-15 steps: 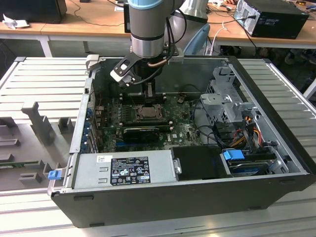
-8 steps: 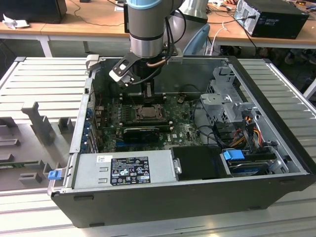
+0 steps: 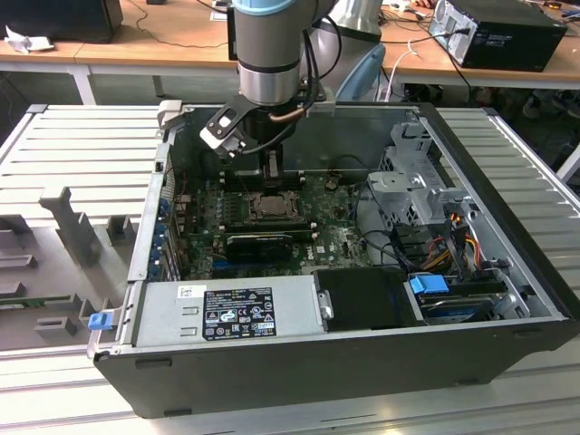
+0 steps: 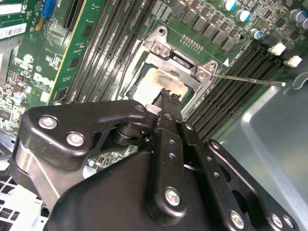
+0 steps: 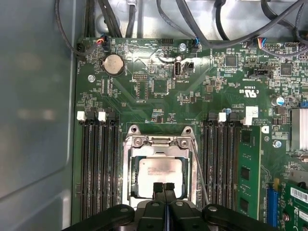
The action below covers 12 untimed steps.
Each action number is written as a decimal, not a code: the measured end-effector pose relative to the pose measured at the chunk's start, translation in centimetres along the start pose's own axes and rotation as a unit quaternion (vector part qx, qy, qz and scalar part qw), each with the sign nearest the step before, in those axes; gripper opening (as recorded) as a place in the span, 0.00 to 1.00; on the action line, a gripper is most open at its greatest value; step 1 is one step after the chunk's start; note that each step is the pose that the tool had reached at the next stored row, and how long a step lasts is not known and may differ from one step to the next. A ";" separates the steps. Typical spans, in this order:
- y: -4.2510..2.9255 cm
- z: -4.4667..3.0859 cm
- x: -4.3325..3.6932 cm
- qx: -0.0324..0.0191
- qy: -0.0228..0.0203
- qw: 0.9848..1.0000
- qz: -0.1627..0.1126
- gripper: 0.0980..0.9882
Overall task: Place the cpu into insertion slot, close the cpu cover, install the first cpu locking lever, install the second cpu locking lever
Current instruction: 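Install the first cpu locking lever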
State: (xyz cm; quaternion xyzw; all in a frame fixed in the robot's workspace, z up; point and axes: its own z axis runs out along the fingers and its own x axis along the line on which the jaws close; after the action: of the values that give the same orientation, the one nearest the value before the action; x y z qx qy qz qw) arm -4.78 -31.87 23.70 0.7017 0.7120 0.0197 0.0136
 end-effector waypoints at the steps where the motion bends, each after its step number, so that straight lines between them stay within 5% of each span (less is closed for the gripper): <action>1: 0.00 -0.09 0.00 0.000 0.000 1.000 0.000 0.01; 12: 0.04 -0.73 0.00 0.000 0.000 1.000 0.000 0.01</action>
State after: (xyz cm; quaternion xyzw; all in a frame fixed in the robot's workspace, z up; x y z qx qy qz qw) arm -4.78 -31.87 24.42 0.7018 0.7119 0.0200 0.0133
